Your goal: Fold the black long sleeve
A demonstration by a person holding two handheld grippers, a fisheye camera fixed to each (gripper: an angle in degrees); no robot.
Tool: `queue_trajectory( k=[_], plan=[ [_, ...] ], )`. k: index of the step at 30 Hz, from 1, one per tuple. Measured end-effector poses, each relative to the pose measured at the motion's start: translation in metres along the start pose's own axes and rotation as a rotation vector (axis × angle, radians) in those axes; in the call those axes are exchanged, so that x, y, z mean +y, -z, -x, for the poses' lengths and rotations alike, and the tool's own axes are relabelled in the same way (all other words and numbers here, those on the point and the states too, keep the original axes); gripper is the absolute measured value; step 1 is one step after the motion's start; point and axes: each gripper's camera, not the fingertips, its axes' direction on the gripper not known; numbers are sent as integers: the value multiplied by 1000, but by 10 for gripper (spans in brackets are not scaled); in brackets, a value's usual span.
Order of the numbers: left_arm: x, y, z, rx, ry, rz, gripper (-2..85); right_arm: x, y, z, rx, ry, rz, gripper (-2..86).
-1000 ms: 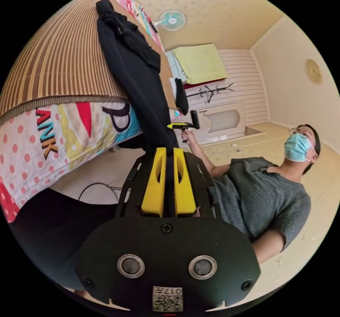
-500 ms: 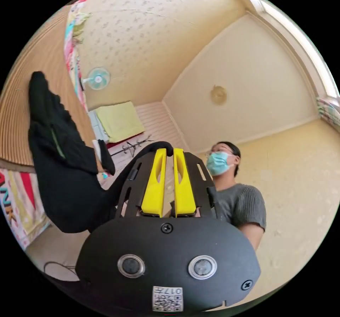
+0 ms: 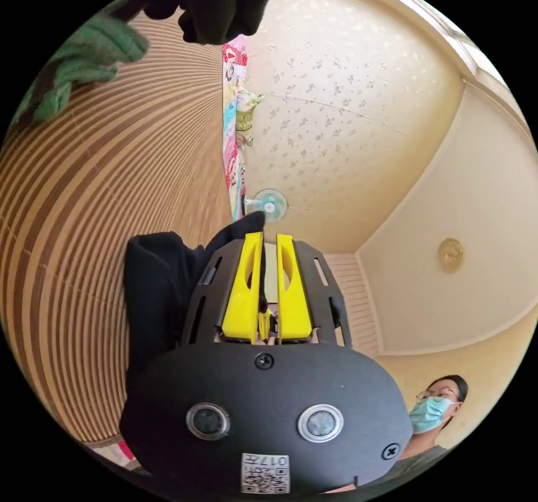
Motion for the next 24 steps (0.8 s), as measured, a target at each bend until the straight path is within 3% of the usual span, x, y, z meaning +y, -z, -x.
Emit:
queue_trajectory(
  k=[2, 5, 10, 15, 20, 24],
  plan=[
    [-2, -7, -9, -234, -98, 30, 112, 7, -33, -6, 143, -12, 89, 127],
    [23, -13, -20, -418, -247, 159, 155, 36, -53, 7, 147, 88, 150, 168],
    [100, -9, 16, -649, -226, 333, 174, 140, -69, 60, 125, 320, 239, 172],
    [162, 7, 49, -550, -207, 305, 129, 253, -124, 118, 99, 587, 461, 180],
    [186, -5, 75, -409, -55, 341, 52, 353, -200, 186, 64, 873, 721, 206],
    [199, -31, 42, -427, -154, 405, 49, 429, -256, 255, 275, 1204, 764, 250]
  ],
)
